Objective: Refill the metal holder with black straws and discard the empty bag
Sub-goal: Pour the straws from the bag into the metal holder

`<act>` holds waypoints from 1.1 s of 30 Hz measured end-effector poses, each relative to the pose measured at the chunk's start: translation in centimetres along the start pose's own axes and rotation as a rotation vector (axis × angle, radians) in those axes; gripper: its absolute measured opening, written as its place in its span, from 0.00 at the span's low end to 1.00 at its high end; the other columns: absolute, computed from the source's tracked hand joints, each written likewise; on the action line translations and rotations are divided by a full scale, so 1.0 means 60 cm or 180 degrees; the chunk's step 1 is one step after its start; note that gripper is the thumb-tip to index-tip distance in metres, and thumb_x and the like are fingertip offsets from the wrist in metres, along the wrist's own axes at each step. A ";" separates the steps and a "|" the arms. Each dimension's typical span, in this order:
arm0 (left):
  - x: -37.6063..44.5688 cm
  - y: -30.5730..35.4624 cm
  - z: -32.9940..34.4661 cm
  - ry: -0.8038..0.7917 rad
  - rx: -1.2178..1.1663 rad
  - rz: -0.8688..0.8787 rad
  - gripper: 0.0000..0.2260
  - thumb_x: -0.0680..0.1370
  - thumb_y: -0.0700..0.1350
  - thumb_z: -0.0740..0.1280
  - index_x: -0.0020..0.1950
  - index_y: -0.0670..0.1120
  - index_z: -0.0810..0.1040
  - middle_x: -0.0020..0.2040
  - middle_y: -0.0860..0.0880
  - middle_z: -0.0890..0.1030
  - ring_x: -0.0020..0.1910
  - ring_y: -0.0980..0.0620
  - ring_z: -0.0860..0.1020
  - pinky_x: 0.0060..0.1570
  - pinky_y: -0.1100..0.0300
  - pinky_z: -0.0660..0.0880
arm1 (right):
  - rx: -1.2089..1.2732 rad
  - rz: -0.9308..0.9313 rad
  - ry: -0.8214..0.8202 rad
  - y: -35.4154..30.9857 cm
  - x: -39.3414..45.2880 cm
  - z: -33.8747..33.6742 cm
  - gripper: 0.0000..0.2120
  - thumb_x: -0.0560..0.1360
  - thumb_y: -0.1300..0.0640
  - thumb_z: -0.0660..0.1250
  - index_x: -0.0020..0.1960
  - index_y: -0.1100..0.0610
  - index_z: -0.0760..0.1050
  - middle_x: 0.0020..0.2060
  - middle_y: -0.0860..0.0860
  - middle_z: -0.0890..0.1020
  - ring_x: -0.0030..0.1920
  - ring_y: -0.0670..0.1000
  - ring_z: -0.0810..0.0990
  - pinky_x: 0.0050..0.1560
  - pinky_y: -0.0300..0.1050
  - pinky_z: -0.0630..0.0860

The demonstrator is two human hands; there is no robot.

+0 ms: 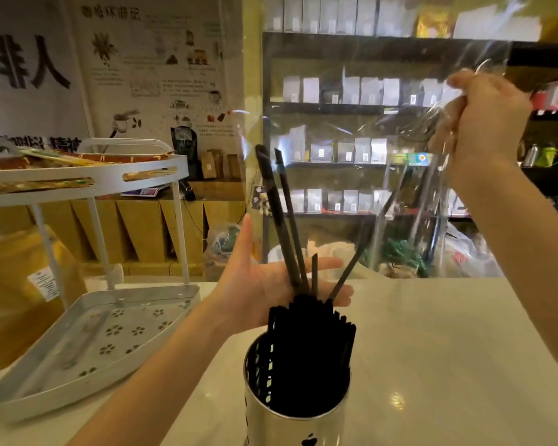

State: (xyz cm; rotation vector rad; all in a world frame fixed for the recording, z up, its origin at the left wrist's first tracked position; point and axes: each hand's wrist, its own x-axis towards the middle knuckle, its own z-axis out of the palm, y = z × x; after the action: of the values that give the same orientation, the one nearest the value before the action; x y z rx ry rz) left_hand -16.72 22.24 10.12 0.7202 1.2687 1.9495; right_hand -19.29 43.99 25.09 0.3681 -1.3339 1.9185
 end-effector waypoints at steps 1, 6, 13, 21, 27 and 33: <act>0.004 0.002 0.002 -0.0003 -0.0034 -0.0022 0.52 0.59 0.79 0.46 0.68 0.44 0.70 0.68 0.37 0.70 0.68 0.39 0.68 0.68 0.44 0.61 | -0.0079 0.0023 -0.0019 0.000 -0.001 0.002 0.07 0.77 0.62 0.58 0.43 0.55 0.73 0.15 0.46 0.69 0.18 0.44 0.64 0.19 0.38 0.61; 0.012 -0.001 0.007 -0.0152 0.0063 -0.0066 0.51 0.58 0.79 0.47 0.70 0.47 0.66 0.71 0.34 0.64 0.70 0.33 0.62 0.70 0.39 0.54 | -0.0078 0.0038 0.0102 0.001 0.007 0.001 0.07 0.77 0.63 0.57 0.43 0.57 0.73 0.16 0.46 0.68 0.19 0.45 0.63 0.19 0.38 0.59; 0.000 -0.007 0.005 -0.0496 0.0099 -0.0002 0.53 0.57 0.76 0.59 0.74 0.48 0.56 0.73 0.35 0.60 0.72 0.33 0.58 0.72 0.39 0.48 | -0.0095 -0.0059 0.0226 0.006 0.025 -0.002 0.09 0.76 0.63 0.60 0.37 0.55 0.72 0.22 0.48 0.69 0.19 0.46 0.64 0.20 0.39 0.60; -0.024 -0.007 0.011 -0.0369 0.0522 0.0057 0.38 0.69 0.70 0.57 0.71 0.46 0.64 0.64 0.46 0.76 0.64 0.48 0.74 0.65 0.55 0.67 | -0.0284 -0.0183 0.0205 0.011 0.024 0.004 0.08 0.77 0.61 0.60 0.39 0.57 0.71 0.23 0.49 0.69 0.19 0.44 0.65 0.20 0.37 0.62; -0.048 -0.007 0.010 0.0602 0.1240 -0.0175 0.43 0.59 0.70 0.68 0.61 0.37 0.75 0.51 0.48 0.84 0.52 0.49 0.79 0.58 0.55 0.74 | -0.0229 -0.0119 0.0136 0.014 0.011 0.004 0.07 0.76 0.60 0.61 0.39 0.55 0.72 0.19 0.46 0.69 0.19 0.45 0.64 0.20 0.38 0.62; -0.045 0.004 0.029 0.0799 0.1575 -0.0322 0.32 0.62 0.65 0.70 0.61 0.50 0.77 0.58 0.47 0.81 0.58 0.48 0.78 0.60 0.58 0.73 | -0.0106 -0.0233 0.0038 0.009 -0.006 -0.006 0.08 0.76 0.59 0.62 0.38 0.55 0.72 0.18 0.47 0.69 0.18 0.46 0.64 0.20 0.39 0.61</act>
State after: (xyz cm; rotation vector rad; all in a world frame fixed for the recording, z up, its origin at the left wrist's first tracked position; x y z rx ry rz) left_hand -13.82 20.98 10.77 0.6386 1.9407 1.6935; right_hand -19.40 44.05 24.36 0.3831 -1.3252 1.8333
